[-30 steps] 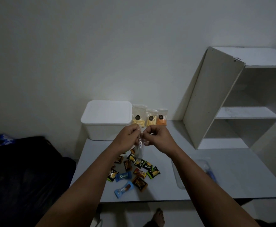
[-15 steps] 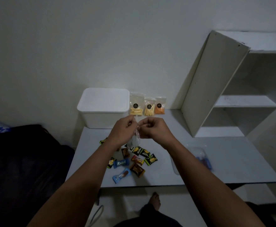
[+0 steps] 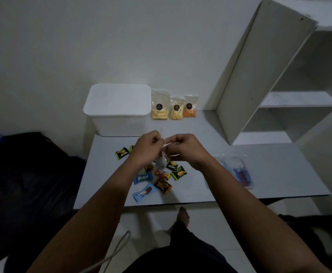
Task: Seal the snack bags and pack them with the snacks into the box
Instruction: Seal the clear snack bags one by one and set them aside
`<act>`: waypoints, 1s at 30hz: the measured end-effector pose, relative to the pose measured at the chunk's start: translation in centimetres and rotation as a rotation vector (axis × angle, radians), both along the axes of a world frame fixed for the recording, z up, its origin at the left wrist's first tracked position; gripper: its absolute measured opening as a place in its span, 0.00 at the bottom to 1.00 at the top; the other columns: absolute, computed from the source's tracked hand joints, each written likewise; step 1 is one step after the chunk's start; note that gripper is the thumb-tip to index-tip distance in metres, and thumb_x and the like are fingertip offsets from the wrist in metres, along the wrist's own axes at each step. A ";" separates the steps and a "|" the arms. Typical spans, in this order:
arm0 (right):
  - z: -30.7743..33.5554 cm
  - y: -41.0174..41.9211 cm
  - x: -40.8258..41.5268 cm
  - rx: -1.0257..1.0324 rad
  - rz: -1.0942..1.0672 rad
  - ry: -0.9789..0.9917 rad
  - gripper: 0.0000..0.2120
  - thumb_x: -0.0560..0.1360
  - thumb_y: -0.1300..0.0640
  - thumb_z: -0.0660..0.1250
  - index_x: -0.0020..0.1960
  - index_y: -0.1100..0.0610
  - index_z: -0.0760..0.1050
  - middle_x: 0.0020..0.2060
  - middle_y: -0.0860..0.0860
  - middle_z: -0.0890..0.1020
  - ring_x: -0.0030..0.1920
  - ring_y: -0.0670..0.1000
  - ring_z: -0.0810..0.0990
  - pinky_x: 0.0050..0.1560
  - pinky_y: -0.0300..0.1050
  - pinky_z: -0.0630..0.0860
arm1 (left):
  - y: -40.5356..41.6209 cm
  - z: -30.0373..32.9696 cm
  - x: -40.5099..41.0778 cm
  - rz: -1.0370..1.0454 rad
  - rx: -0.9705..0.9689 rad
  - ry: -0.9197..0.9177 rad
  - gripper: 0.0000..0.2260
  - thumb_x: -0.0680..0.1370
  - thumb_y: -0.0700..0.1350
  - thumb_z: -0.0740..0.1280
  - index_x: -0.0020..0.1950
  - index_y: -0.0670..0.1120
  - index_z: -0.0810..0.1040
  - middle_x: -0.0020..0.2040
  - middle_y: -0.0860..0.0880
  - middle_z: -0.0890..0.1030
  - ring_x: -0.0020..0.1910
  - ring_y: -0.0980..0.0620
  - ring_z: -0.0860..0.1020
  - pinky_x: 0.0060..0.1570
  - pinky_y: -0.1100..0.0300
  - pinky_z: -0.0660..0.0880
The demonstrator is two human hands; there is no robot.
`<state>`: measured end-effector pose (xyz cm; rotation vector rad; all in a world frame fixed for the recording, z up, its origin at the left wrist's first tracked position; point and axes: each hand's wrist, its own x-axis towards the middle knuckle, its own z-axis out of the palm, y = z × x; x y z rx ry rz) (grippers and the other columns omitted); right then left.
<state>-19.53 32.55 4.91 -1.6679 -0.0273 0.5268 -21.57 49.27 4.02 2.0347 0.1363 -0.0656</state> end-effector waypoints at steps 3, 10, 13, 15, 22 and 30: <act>-0.7 -0.7 0.9 0.006 -0.058 -0.025 0.10 0.73 0.71 0.72 0.54 0.69 0.81 0.44 0.67 0.85 0.41 0.57 0.84 0.50 0.55 0.85 | -0.8 -0.5 0.9 0.020 -0.156 0.146 0.08 0.79 0.45 0.65 0.42 0.43 0.78 0.40 0.41 0.84 0.43 0.43 0.84 0.48 0.43 0.83; -2.8 -3.5 3.5 -0.016 -0.086 -0.018 0.08 0.77 0.69 0.69 0.55 0.66 0.83 0.43 0.60 0.86 0.42 0.52 0.86 0.44 0.45 0.84 | -3.1 -2.6 3.3 -0.092 -0.312 0.240 0.11 0.81 0.42 0.64 0.44 0.38 0.80 0.44 0.40 0.84 0.49 0.43 0.84 0.52 0.46 0.83; -3.9 -5.6 5.4 -0.115 -0.066 -0.055 0.09 0.79 0.67 0.67 0.53 0.62 0.85 0.42 0.57 0.86 0.42 0.50 0.83 0.46 0.49 0.82 | -4.6 -4.1 4.9 0.004 -0.288 0.107 0.07 0.82 0.42 0.64 0.49 0.44 0.80 0.48 0.45 0.84 0.51 0.45 0.83 0.51 0.51 0.83; -4.5 -7.3 7.1 -0.142 -0.043 -0.058 0.10 0.78 0.67 0.66 0.52 0.62 0.86 0.42 0.56 0.86 0.42 0.50 0.82 0.47 0.51 0.80 | -5.1 -5.5 6.5 0.137 -0.214 -0.015 0.10 0.81 0.39 0.64 0.60 0.50 0.77 0.58 0.52 0.81 0.58 0.54 0.79 0.55 0.56 0.80; -6.7 -13.0 15.2 -0.099 -0.069 -0.014 0.09 0.79 0.67 0.66 0.50 0.61 0.85 0.43 0.58 0.86 0.42 0.49 0.82 0.41 0.36 0.78 | -8.0 -11.0 15.0 -0.061 -0.062 0.114 0.04 0.82 0.45 0.67 0.53 0.48 0.81 0.49 0.51 0.84 0.49 0.52 0.82 0.49 0.60 0.79; -18.2 -17.2 24.6 -0.300 -0.185 0.014 0.13 0.75 0.55 0.74 0.59 0.50 0.80 0.53 0.47 0.85 0.55 0.49 0.84 0.56 0.44 0.81 | -15.2 -15.7 26.6 0.160 -0.171 0.242 0.06 0.80 0.44 0.67 0.45 0.47 0.82 0.44 0.52 0.84 0.44 0.57 0.81 0.44 0.59 0.76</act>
